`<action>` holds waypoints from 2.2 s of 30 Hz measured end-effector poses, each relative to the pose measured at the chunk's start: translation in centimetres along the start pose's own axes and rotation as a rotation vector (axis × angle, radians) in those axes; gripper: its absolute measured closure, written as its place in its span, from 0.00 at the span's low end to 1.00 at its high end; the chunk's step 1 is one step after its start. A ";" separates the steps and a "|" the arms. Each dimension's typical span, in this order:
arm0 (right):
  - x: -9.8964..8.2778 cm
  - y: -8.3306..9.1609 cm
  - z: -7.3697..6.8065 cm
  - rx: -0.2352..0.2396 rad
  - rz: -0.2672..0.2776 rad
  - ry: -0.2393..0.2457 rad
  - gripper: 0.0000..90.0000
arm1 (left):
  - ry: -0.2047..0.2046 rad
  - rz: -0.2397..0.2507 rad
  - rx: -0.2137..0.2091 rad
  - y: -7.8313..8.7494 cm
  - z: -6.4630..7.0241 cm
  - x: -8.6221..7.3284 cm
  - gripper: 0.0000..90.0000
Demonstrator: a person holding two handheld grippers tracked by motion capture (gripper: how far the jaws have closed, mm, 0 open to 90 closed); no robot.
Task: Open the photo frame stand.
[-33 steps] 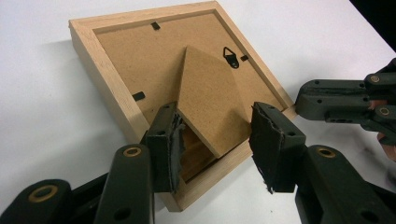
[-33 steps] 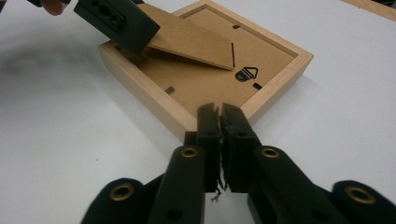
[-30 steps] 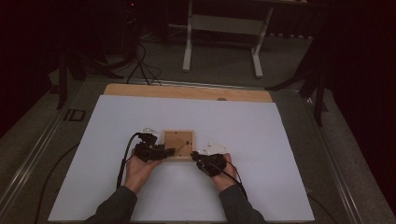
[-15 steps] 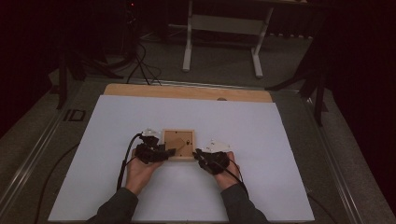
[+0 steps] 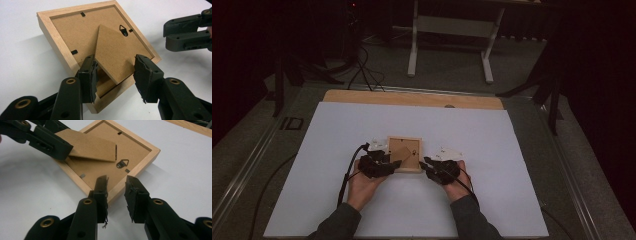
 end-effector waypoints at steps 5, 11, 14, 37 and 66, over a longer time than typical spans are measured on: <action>0.0 0.1 0.3 -0.002 0.004 -0.010 0.78 | -0.043 0.021 0.034 0.1 0.5 -0.1 0.60; 0.0 0.4 0.9 -0.007 0.015 -0.030 0.76 | -0.112 0.045 0.085 0.4 1.4 -0.2 0.60; 0.0 0.5 1.2 -0.003 0.018 -0.045 0.74 | -0.145 0.056 0.107 0.4 1.7 -0.3 0.60; 0.6 0.8 2.4 0.072 0.047 -0.080 0.58 | -0.292 0.053 0.217 0.8 2.7 -1.9 0.60; 3.7 -2.1 4.5 0.182 0.019 -0.164 0.40 | -0.380 0.053 0.291 0.7 3.3 -2.4 0.59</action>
Point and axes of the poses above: each handheld gripper's, and its own axes: y roughly backward along the jaws, x roughly out of its top, z roughly to its right, the point moved 5 cm from there along -y, roughly forward along the jaws, and after that the axes turned 7 degrees about -z, right-handed, at the moved point
